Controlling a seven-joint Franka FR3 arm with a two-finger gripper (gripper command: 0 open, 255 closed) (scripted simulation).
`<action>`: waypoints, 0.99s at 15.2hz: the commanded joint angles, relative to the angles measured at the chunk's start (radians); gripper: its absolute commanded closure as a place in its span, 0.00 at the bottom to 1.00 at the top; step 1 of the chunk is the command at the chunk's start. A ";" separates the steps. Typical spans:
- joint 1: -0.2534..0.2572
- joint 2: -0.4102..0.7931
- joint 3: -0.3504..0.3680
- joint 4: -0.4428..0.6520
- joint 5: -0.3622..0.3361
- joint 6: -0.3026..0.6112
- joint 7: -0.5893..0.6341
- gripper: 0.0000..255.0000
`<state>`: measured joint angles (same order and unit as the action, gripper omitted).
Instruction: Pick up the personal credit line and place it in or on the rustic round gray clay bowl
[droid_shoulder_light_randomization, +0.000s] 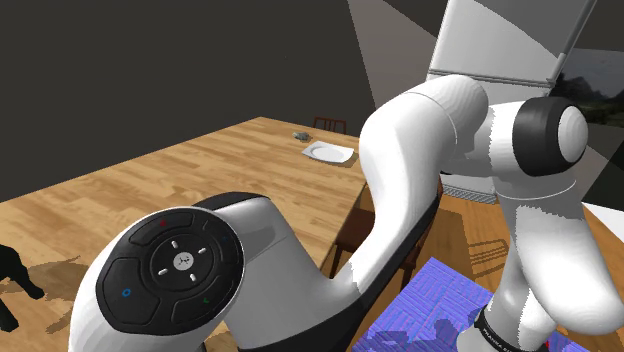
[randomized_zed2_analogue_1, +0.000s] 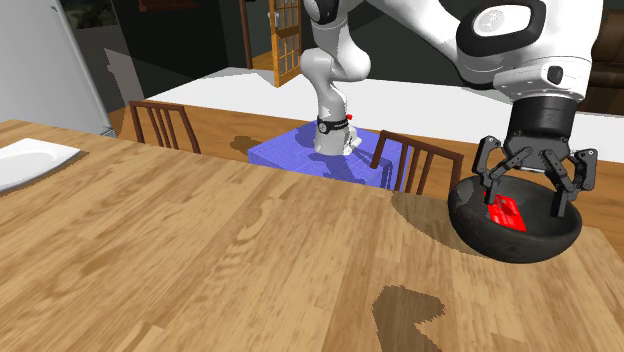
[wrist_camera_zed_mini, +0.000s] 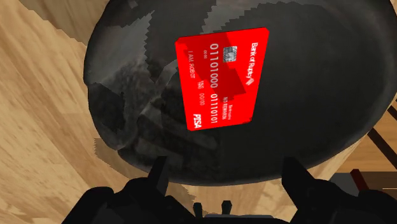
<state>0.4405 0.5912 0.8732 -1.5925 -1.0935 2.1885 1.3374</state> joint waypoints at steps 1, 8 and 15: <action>0.000 0.000 0.000 0.000 0.000 0.000 0.000 0.00; -0.043 -0.100 0.063 -0.045 0.079 -0.037 -0.023 0.00; -0.043 -0.100 0.063 -0.045 0.079 -0.037 -0.023 0.00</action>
